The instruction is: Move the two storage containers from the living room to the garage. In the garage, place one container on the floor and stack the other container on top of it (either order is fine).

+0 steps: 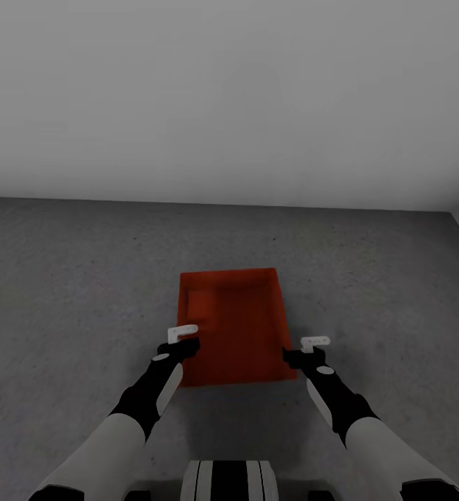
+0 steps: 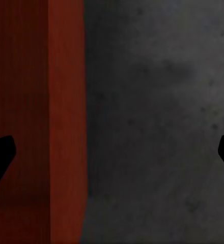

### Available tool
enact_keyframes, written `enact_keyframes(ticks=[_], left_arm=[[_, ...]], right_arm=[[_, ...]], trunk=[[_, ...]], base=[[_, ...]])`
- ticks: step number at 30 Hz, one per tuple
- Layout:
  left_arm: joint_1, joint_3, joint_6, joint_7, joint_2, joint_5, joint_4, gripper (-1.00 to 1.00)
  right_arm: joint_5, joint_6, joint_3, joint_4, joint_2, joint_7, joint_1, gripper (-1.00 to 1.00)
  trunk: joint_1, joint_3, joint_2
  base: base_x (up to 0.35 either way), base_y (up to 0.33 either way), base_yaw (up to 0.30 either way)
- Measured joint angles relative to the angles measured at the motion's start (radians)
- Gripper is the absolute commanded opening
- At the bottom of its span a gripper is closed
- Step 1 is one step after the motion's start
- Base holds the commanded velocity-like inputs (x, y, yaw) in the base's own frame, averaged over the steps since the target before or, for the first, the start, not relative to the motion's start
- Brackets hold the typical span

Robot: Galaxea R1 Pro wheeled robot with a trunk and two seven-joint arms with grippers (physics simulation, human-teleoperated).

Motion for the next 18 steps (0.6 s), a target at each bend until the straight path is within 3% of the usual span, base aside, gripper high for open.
enact_keyframes(ticks=[12, 18], left_arm=[[0.000, 0.000, 0.000, 0.000, 0.000, 0.000, -0.004, 1.00], [0.000, 0.000, 0.001, 0.000, 0.000, 0.000, -0.004, 1.00]], right_arm=[[0.000, 0.000, 0.000, 0.000, 0.000, 0.000, 0.000, 1.00], [0.000, 0.000, 0.000, 0.000, 0.000, 0.000, 0.000, 1.00]], trunk=[[0.000, 0.000, 0.000], [-0.023, 0.019, 0.042]], base=[[0.000, 0.000, 0.000], [0.000, 0.000, 0.000]])
